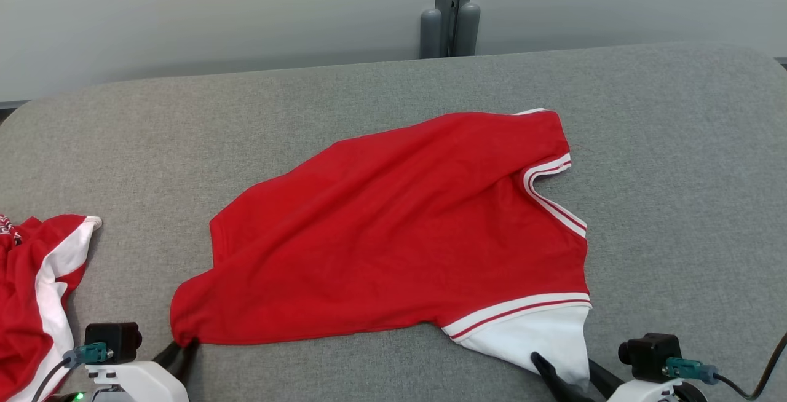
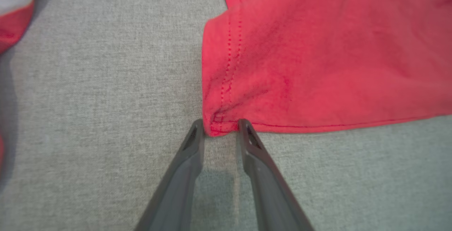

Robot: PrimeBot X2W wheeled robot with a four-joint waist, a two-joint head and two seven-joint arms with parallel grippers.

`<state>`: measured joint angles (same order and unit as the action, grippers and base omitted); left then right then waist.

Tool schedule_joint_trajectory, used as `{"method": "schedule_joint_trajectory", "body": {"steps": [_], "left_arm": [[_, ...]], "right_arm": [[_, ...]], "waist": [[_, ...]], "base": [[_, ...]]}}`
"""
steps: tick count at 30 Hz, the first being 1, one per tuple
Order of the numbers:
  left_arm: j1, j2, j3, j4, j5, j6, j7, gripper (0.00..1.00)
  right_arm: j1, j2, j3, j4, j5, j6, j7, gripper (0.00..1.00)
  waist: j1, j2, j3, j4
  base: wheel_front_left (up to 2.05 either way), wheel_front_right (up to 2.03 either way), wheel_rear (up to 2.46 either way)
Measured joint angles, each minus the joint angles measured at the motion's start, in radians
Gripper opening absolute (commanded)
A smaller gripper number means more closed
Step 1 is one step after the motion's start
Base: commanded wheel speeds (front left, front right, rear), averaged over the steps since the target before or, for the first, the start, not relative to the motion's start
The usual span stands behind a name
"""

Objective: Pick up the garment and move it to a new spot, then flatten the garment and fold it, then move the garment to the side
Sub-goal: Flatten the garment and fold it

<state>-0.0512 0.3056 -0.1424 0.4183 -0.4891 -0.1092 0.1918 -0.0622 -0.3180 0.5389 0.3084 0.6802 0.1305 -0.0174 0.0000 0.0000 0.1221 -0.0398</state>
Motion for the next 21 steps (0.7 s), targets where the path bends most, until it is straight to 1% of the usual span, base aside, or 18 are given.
{"method": "schedule_joint_trajectory", "body": {"steps": [1,3,4,9,12,17,21], "left_arm": [[0.0,0.0,-0.002,0.003,-0.004,-0.001,-0.004,0.0],[-0.004,0.003,-0.008,0.014,-0.005,-0.004,-0.004,0.0],[-0.005,0.004,-0.009,0.016,-0.006,-0.004,-0.008,0.0],[-0.011,0.009,-0.012,0.012,-0.015,-0.006,-0.035,0.0],[-0.002,0.012,-0.009,-0.019,-0.024,-0.008,-0.039,0.0],[0.055,0.022,0.003,-0.112,-0.042,0.006,-0.026,0.0],[0.128,0.021,0.015,-0.227,-0.062,0.033,-0.003,0.0]], "right_arm": [[-0.003,-0.001,0.007,0.0,0.001,0.0,-0.005,0.45],[-0.013,-0.003,0.019,0.001,0.007,0.0,-0.015,0.07],[-0.016,-0.006,0.025,0.001,0.007,0.0,-0.024,0.0],[-0.026,-0.019,0.035,0.0,0.028,0.0,-0.062,0.0],[-0.026,-0.032,0.028,-0.015,0.05,0.0,-0.085,0.0],[-0.003,-0.073,0.03,-0.076,0.093,0.0,-0.107,0.0],[0.042,-0.108,0.022,-0.129,0.141,0.0,-0.106,0.0]], "waist": [[0.0,0.0,0.0,0.0],[0.0,0.0,-0.003,0.0],[0.0,0.0,-0.005,0.0],[0.0,0.0,-0.017,0.003],[0.0,0.0,-0.032,0.006],[0.0,0.0,-0.065,0.015],[0.0,0.0,-0.094,0.02]], "base": [[0.0,0.0,0.0],[0.0,0.0,0.0],[0.0,0.0,0.0],[0.0,0.0,0.0],[0.0,0.0,0.0],[0.0,0.0,0.0],[0.0,0.0,0.0]]}}
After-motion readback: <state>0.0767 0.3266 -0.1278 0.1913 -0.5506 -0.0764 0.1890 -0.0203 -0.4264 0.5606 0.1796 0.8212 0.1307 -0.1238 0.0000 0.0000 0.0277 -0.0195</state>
